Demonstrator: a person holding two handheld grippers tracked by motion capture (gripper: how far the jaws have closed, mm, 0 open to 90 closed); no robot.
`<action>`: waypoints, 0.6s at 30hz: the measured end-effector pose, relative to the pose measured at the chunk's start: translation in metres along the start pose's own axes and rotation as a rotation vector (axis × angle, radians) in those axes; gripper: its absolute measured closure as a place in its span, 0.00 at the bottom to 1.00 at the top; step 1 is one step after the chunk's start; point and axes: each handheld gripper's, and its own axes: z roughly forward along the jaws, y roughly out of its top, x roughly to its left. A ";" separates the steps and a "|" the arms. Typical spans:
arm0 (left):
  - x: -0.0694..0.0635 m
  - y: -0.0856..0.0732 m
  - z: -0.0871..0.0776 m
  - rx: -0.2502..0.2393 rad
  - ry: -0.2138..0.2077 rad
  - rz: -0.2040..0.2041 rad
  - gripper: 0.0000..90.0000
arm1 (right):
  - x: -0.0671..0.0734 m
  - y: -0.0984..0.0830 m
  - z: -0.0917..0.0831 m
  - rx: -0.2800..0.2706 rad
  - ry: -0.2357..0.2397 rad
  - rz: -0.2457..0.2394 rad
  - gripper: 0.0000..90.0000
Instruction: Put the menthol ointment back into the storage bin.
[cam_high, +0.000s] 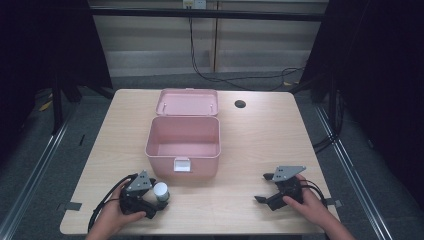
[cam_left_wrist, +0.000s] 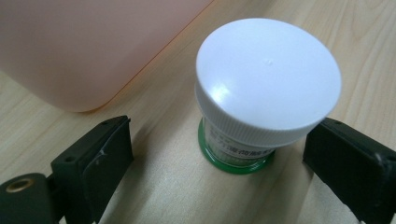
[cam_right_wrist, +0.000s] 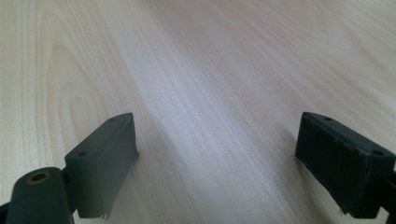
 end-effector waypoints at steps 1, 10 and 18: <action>0.000 0.000 0.000 0.000 0.000 0.000 0.09 | 0.000 0.000 0.000 0.000 0.000 0.000 0.14; -0.002 0.010 -0.009 0.115 0.013 -0.065 0.20 | 0.000 0.000 0.000 -0.001 0.000 0.002 0.14; -0.008 0.028 -0.016 0.343 -0.019 -0.038 0.26 | 0.000 0.000 0.000 0.000 0.000 0.000 0.14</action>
